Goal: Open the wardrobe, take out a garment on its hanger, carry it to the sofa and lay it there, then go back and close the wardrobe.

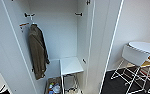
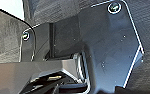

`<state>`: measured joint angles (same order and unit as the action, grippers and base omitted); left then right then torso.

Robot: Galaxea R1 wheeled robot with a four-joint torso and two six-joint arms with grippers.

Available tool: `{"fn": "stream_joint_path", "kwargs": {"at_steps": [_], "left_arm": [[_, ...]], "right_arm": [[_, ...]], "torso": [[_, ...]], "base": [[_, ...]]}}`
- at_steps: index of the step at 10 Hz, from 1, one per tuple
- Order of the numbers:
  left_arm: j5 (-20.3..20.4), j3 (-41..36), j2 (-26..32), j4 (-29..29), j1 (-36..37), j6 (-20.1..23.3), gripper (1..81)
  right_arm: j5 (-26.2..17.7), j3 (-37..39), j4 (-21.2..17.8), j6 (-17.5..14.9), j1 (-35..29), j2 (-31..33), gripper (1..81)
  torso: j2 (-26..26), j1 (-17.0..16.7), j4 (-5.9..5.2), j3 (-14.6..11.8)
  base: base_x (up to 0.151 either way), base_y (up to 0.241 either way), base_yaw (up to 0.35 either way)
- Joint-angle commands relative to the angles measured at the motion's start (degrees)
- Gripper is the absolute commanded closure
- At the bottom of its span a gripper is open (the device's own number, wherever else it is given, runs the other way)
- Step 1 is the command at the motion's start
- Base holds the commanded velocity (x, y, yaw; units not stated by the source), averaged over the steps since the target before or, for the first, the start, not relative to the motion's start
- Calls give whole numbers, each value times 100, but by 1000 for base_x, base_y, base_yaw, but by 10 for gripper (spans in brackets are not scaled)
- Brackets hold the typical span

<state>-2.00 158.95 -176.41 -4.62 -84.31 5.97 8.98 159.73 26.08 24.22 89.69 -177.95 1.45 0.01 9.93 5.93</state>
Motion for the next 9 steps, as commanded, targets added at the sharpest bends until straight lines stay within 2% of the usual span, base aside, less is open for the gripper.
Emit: {"fn": "stream_joint_path", "kwargs": {"at_steps": [1,9], "left_arm": [[-345,-13,-35,40,261,44,10],[-354,-22,-18,14,261,44,10]], "right_arm": [[-239,-13,-32,-14,-201,-42,10],[-239,-40,-6,-23,-236,-42,10]], "torso": [[0,0,0,0],[2,2,0,0]], "base": [[72,0,0],[75,0,0]]}}
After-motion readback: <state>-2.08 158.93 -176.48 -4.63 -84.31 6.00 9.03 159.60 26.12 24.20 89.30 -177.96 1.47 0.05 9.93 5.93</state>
